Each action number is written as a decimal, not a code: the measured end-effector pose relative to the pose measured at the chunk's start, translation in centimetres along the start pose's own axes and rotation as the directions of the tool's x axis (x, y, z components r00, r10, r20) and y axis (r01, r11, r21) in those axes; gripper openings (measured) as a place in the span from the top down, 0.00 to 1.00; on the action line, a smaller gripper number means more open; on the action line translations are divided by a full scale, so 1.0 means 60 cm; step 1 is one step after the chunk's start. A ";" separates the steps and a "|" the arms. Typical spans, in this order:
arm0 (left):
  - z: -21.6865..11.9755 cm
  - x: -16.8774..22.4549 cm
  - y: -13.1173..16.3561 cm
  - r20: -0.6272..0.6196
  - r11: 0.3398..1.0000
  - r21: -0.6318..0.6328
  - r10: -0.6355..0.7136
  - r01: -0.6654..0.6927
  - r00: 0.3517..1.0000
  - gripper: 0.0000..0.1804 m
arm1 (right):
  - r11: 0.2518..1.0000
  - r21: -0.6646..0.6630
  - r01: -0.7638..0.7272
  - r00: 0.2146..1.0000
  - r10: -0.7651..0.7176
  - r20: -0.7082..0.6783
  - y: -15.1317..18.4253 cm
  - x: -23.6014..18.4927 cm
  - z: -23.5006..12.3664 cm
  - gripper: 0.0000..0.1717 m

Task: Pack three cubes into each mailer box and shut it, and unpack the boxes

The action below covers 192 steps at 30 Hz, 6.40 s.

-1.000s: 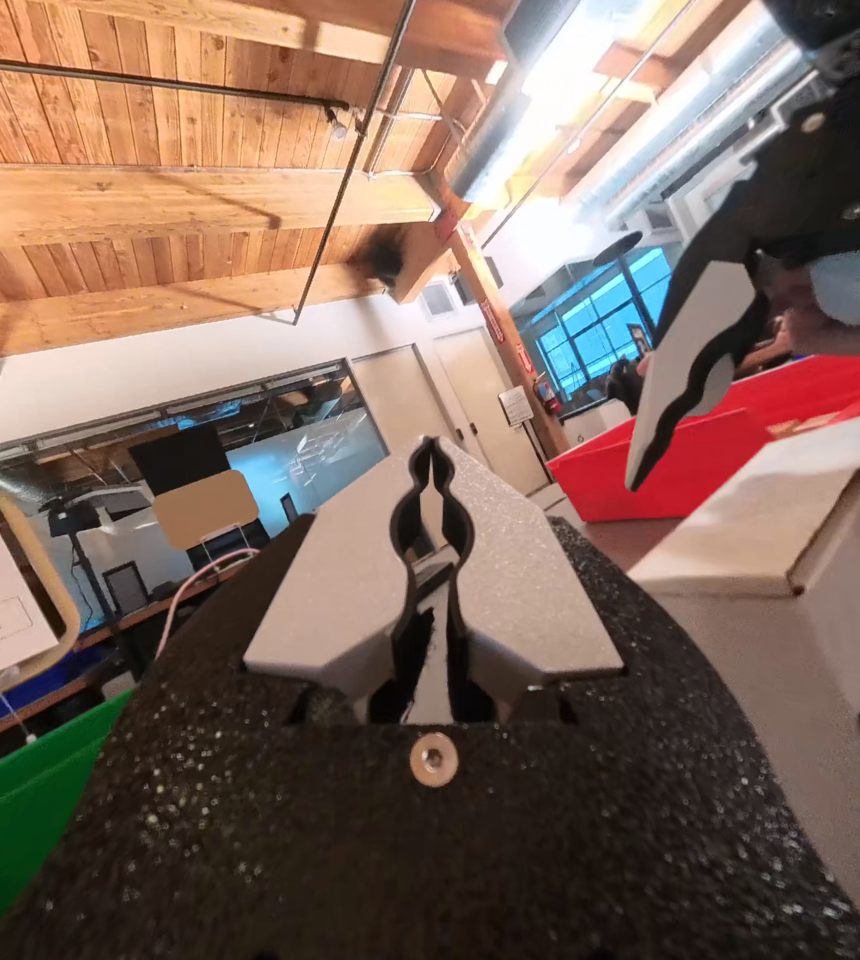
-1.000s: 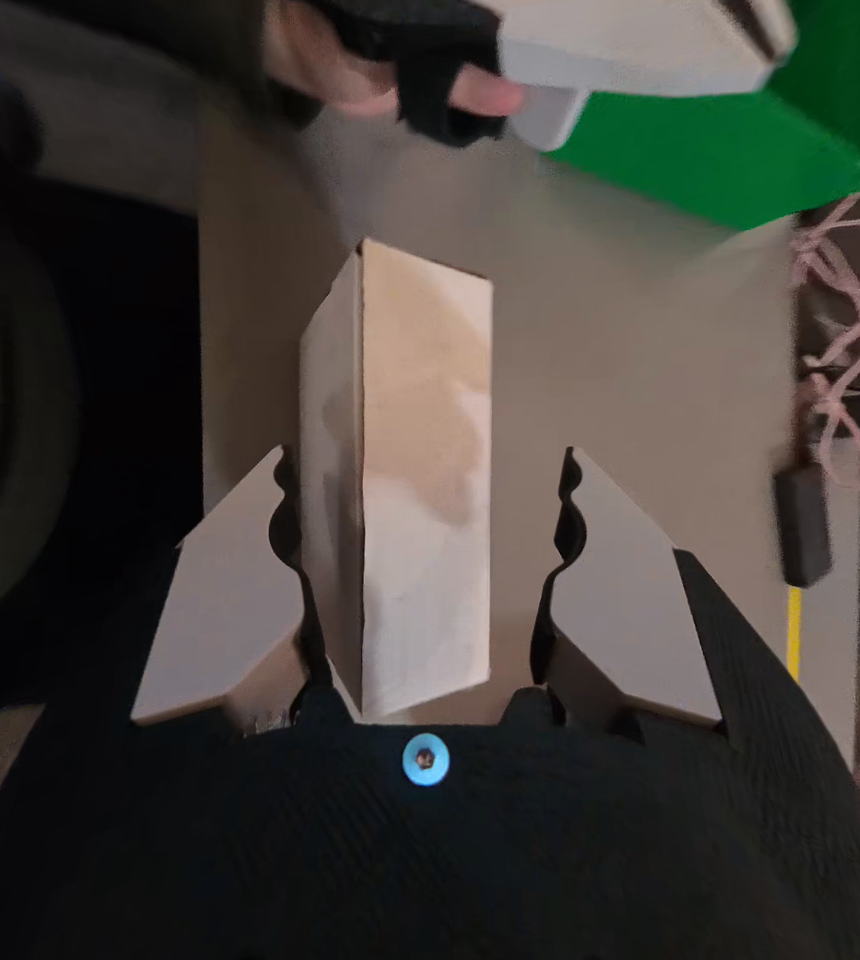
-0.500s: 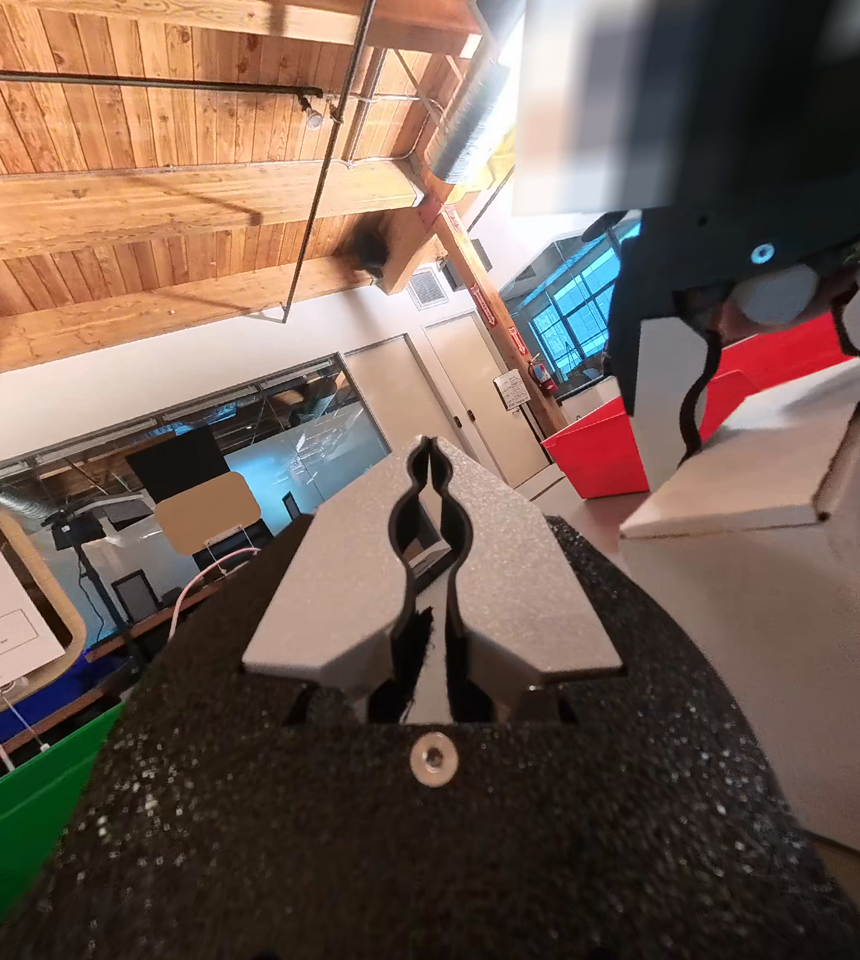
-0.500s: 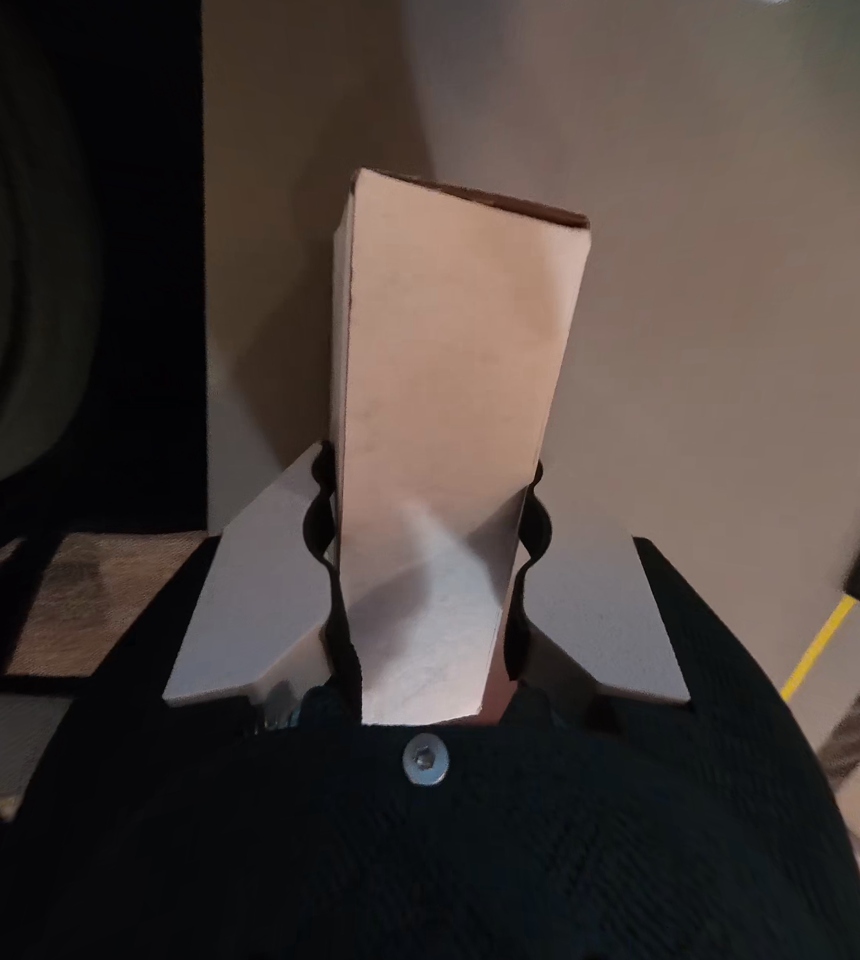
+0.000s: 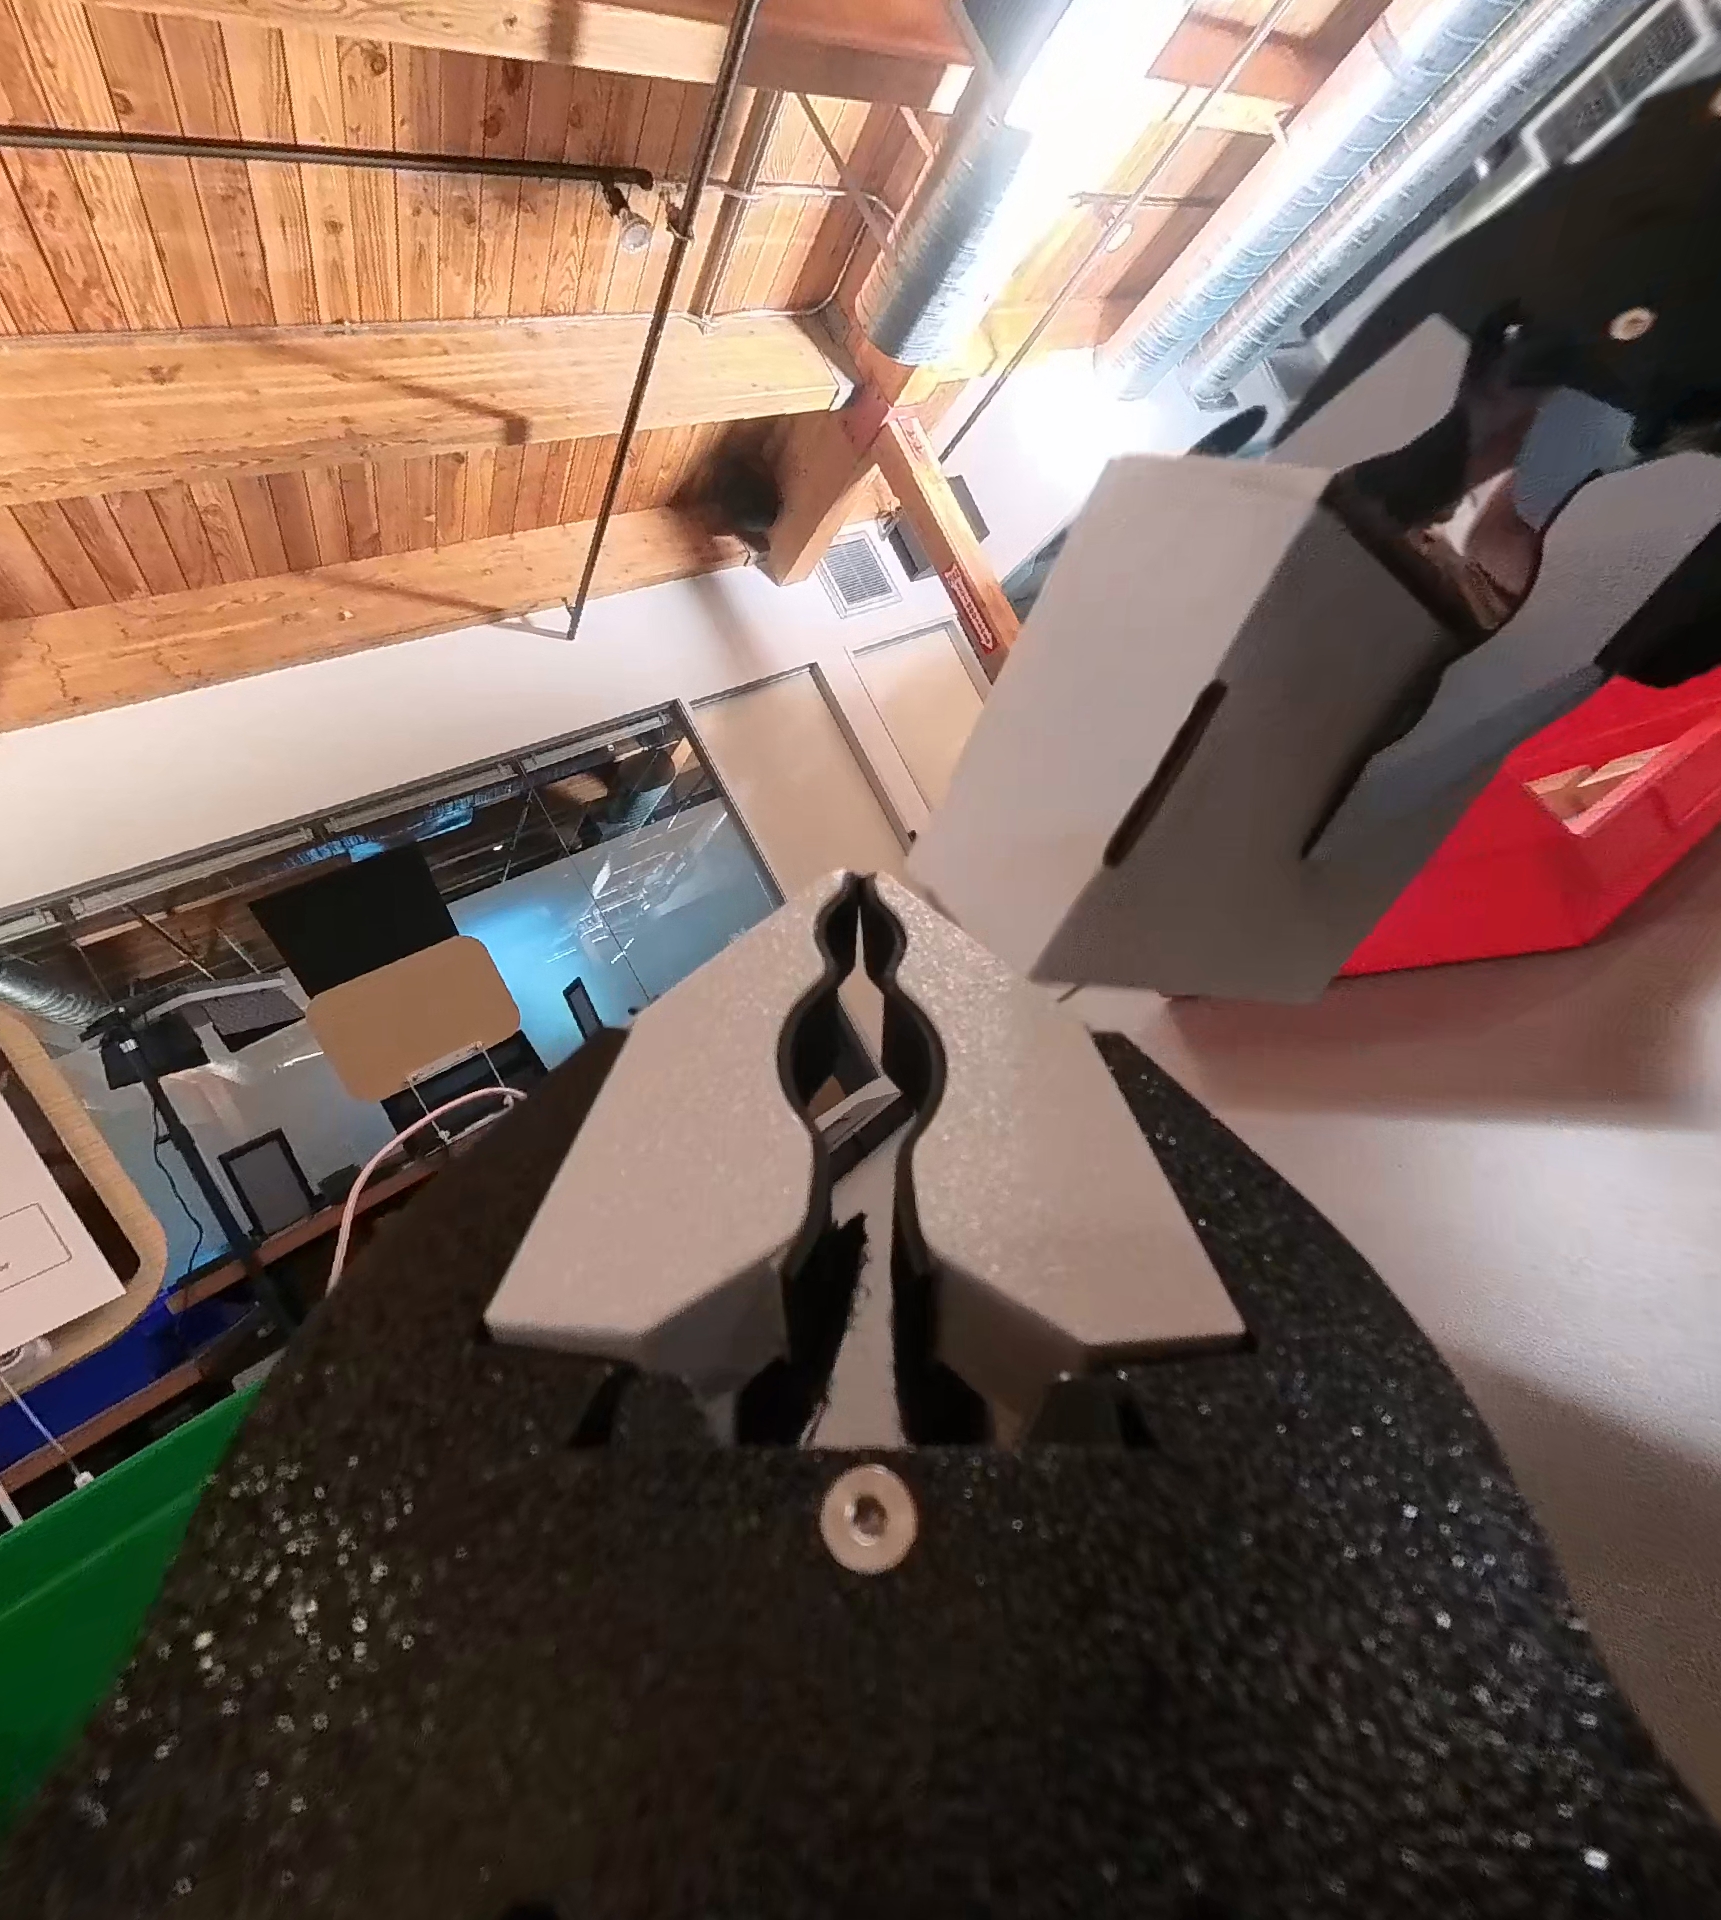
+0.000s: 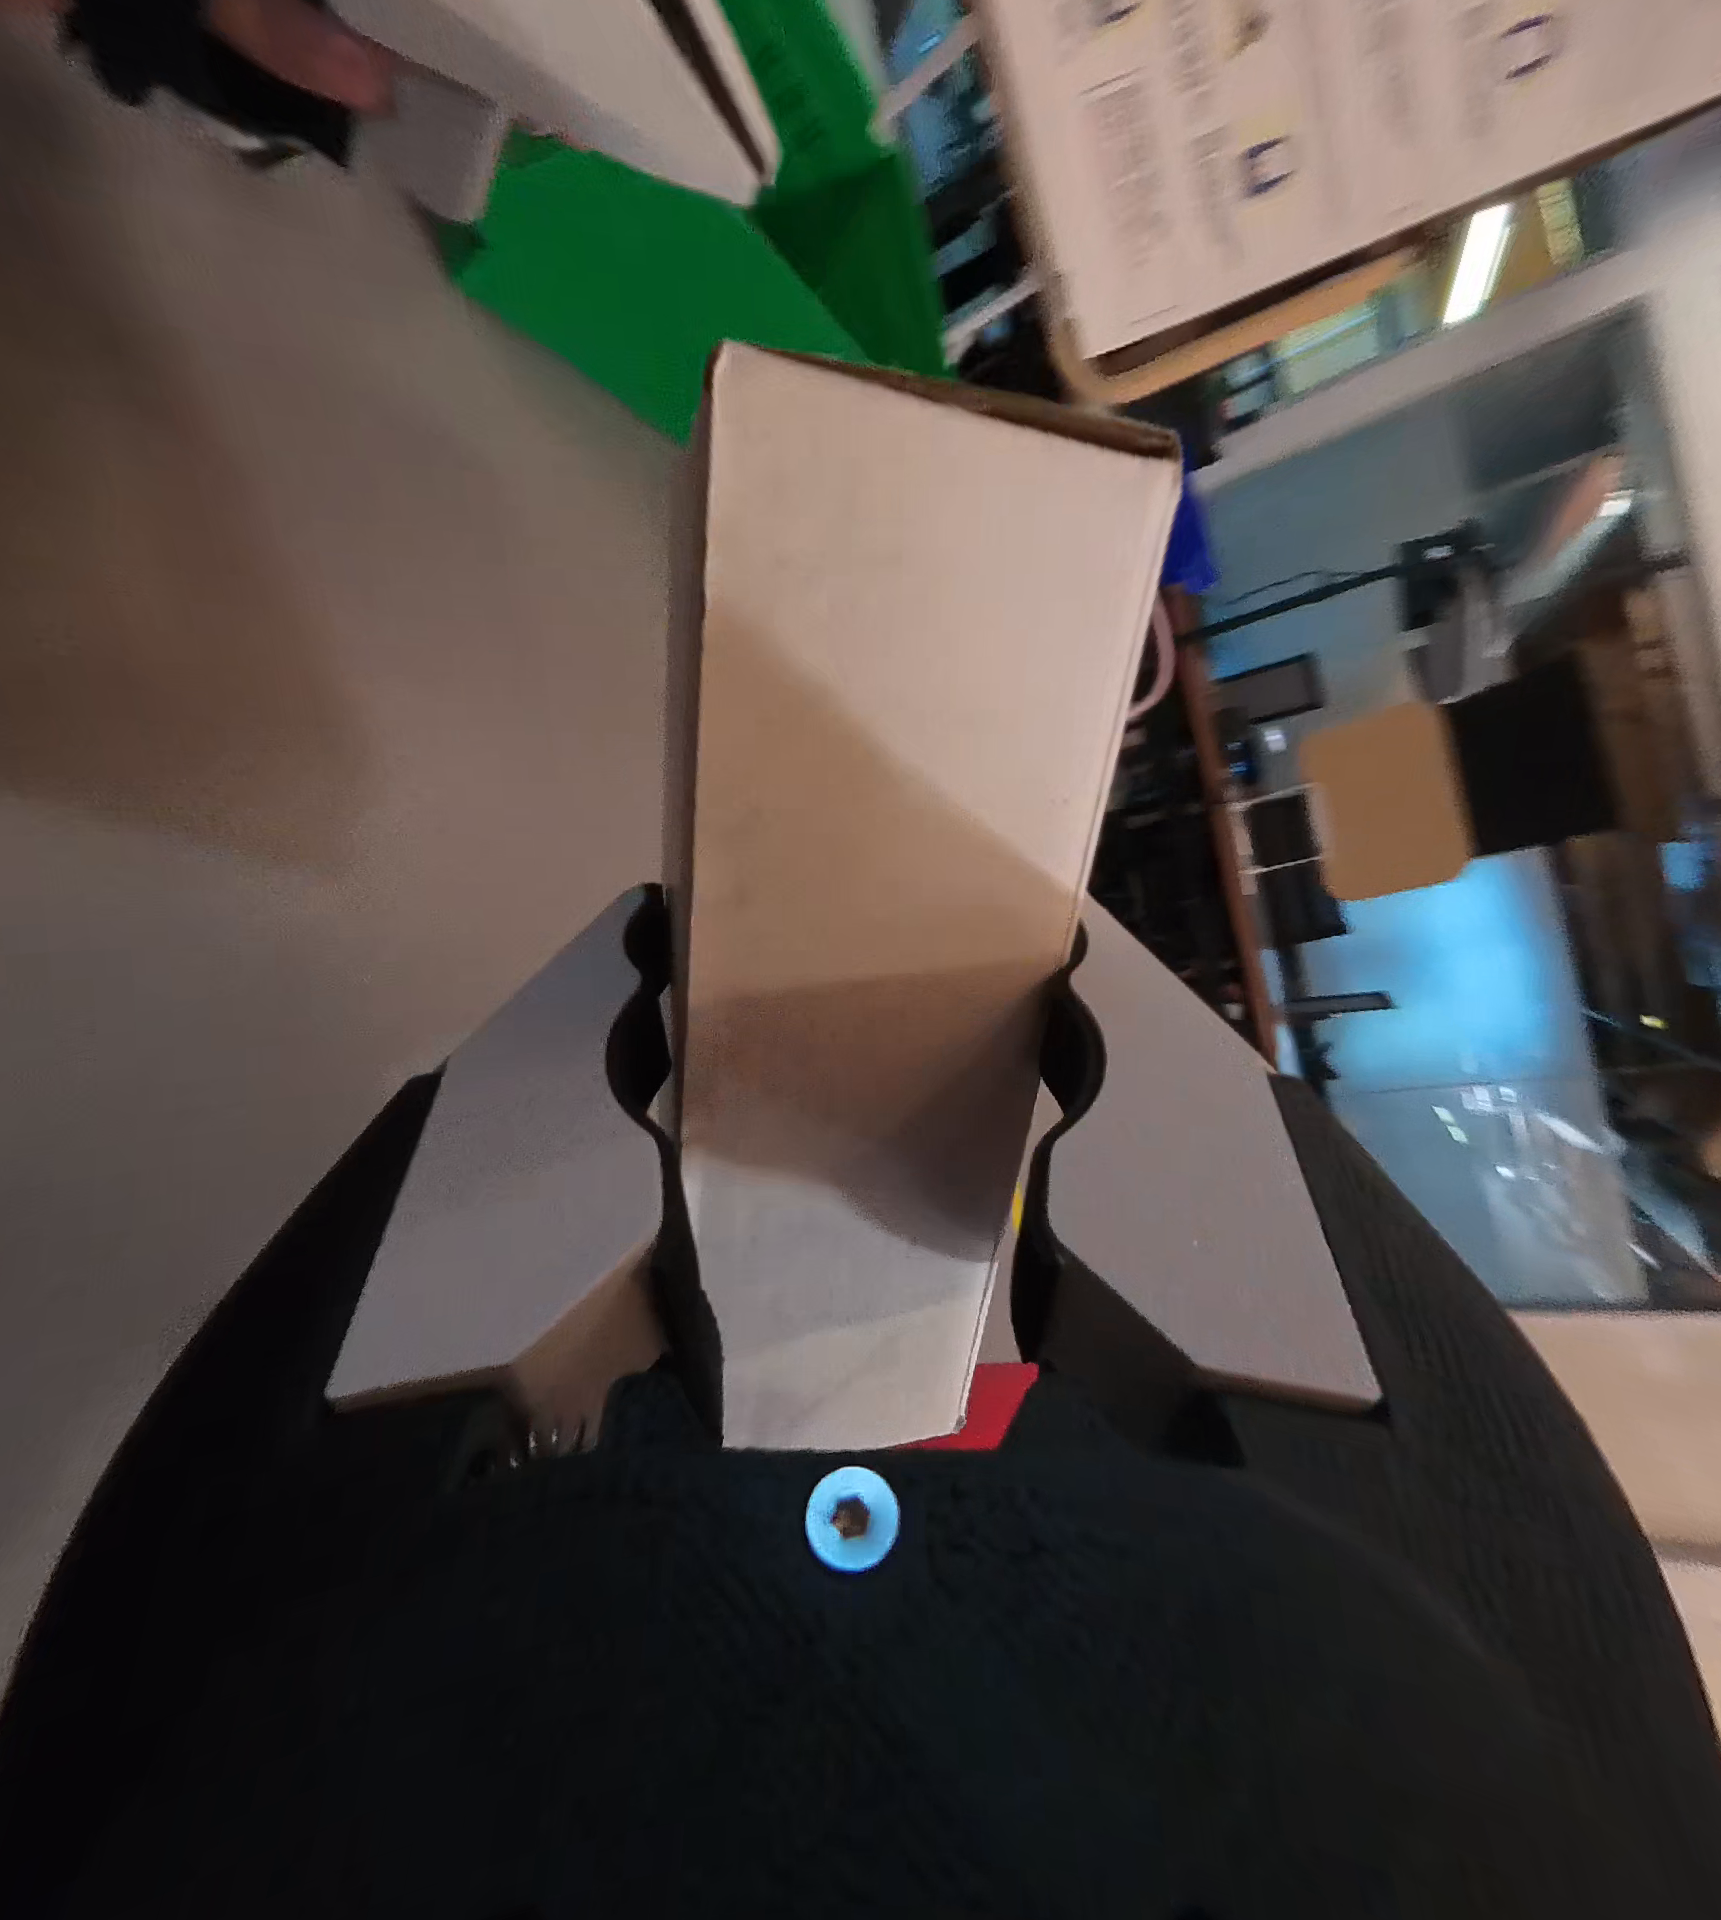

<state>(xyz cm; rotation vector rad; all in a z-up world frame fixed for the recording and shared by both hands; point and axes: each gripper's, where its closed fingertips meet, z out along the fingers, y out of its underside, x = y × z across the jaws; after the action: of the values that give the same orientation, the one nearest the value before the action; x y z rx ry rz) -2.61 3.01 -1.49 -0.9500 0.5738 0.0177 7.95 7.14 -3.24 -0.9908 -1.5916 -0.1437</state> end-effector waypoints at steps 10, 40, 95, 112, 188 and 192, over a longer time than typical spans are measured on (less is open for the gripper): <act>0.004 0.004 0.014 -0.016 0.999 -0.039 -0.009 0.009 1.000 1.00 | 0.985 -0.121 0.125 0.870 -0.168 -0.464 0.100 0.131 -0.084 0.58; 0.007 0.030 0.026 -0.086 0.997 -0.076 -0.006 -0.001 0.996 1.00 | 0.723 -0.690 0.047 0.915 -0.308 -0.260 0.497 0.187 -0.143 0.58; 0.010 0.046 0.049 -0.138 0.986 -0.156 -0.080 0.058 0.987 1.00 | 0.481 -0.863 -0.157 0.888 0.450 0.090 0.635 0.064 -0.089 1.00; 0.010 0.053 0.052 -0.158 0.985 -0.168 -0.073 0.046 0.985 1.00 | 0.593 -0.712 -0.377 0.869 0.493 -0.050 0.574 0.104 0.036 1.00; -0.140 -0.236 0.130 0.431 0.680 -0.727 0.348 0.092 0.832 0.98 | 0.256 -0.080 -0.963 0.268 0.894 -0.359 0.466 0.060 -0.039 0.98; -0.149 -0.227 0.072 0.432 0.721 -0.690 0.347 0.058 0.832 0.98 | 0.257 -0.073 -0.964 0.267 0.920 -0.287 0.412 0.050 0.007 0.98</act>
<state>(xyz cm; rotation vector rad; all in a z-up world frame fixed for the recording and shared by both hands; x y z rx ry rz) -19.39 1.81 -2.33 -1.5468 0.0872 0.6808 23.95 24.50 -11.11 -1.9399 -0.5321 0.4424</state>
